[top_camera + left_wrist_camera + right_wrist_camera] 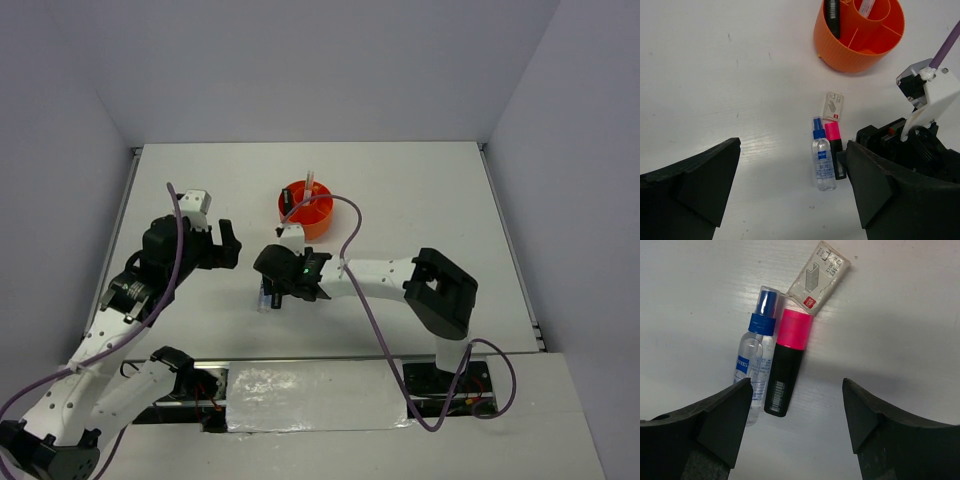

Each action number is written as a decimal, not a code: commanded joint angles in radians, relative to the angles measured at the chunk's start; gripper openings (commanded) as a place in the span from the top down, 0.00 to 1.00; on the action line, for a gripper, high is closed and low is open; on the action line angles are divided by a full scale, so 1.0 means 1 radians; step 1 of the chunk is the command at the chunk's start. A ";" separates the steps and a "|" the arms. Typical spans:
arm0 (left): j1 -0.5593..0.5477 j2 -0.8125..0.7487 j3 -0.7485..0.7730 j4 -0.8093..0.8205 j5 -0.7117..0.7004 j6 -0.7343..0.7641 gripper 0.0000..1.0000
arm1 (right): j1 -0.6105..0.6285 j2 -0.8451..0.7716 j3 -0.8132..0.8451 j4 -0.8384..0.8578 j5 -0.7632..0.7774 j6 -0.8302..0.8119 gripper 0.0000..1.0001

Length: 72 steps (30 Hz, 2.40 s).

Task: Sort the stationery into containers
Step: Move the stationery to the center of the board, then pick up the stationery from the center of the board.

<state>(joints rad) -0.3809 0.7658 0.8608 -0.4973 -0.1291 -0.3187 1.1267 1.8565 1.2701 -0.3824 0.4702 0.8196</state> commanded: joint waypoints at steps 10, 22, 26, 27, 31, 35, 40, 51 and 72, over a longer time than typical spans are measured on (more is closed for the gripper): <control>0.004 0.049 0.012 -0.018 -0.049 -0.014 0.01 | 0.013 0.032 0.014 0.022 0.036 0.024 0.30; 0.005 0.049 0.010 -0.024 -0.081 -0.016 0.01 | 0.013 0.115 0.063 0.014 0.018 0.009 0.37; 0.005 0.059 0.009 -0.024 -0.067 -0.013 0.01 | 0.010 0.130 0.064 0.016 0.018 0.009 0.38; 0.005 0.061 0.010 -0.026 -0.067 -0.013 0.01 | 0.010 0.135 0.066 0.016 0.016 0.006 0.38; 0.004 0.061 0.009 -0.027 -0.069 -0.013 0.01 | 0.002 0.153 0.071 0.007 0.015 0.009 0.39; 0.004 0.064 0.007 -0.026 -0.067 -0.011 0.01 | -0.001 0.129 0.032 0.020 0.004 0.003 0.49; 0.005 0.073 0.009 -0.026 -0.056 -0.011 0.01 | -0.001 0.061 -0.050 0.045 0.001 -0.016 0.54; 0.005 0.038 -0.008 0.005 0.046 -0.086 0.01 | 0.036 -0.185 -0.316 0.250 -0.059 -0.157 0.74; -0.306 0.184 -0.184 0.681 0.365 -0.605 0.04 | 0.067 -0.784 -0.488 0.363 -0.007 -0.264 0.75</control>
<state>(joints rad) -0.6594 0.9222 0.6338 0.0677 0.2501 -0.8742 1.1828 1.1118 0.7769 -0.0799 0.4339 0.5873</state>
